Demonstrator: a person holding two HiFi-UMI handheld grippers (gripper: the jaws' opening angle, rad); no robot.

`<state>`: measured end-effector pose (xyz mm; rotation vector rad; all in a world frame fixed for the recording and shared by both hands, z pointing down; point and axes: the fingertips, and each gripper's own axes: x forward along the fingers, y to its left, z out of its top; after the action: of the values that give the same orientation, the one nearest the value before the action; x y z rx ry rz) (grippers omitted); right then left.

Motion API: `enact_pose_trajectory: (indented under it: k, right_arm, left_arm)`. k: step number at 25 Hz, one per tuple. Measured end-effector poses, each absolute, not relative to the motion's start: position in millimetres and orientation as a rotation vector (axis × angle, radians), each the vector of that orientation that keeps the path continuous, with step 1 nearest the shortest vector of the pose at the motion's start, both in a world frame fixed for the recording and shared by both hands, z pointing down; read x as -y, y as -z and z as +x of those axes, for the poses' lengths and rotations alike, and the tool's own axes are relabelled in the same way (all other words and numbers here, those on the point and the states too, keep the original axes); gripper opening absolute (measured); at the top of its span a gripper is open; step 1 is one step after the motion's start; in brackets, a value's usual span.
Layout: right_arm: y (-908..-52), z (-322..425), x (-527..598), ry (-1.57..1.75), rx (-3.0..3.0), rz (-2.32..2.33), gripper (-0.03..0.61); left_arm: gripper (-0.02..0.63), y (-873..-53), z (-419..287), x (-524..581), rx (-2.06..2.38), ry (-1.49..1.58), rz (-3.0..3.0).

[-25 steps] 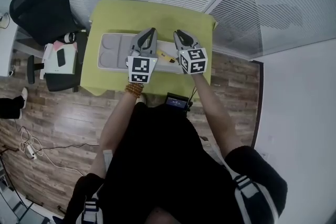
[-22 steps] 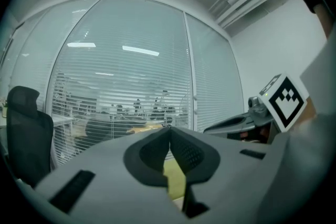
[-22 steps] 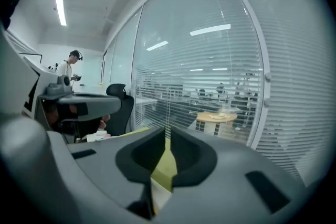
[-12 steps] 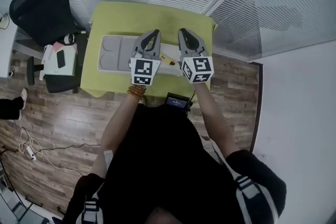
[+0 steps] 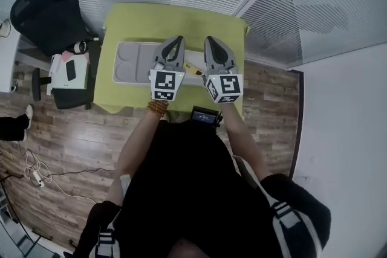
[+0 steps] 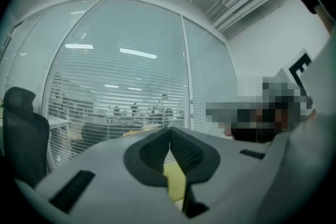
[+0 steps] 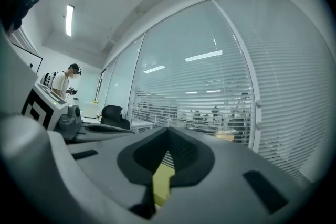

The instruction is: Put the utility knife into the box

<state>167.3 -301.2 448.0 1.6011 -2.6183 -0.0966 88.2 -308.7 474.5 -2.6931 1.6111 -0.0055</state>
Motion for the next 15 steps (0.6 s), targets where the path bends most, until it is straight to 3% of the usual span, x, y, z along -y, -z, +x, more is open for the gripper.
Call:
enact_pose_trajectory:
  k: [15]
  right_arm:
    - [-448.9,150.8,281.8,0.138,2.633,1.570,0.000]
  left_arm:
    - [0.012,-479.2,80.1,296.9,-1.599,0.007,-2.677]
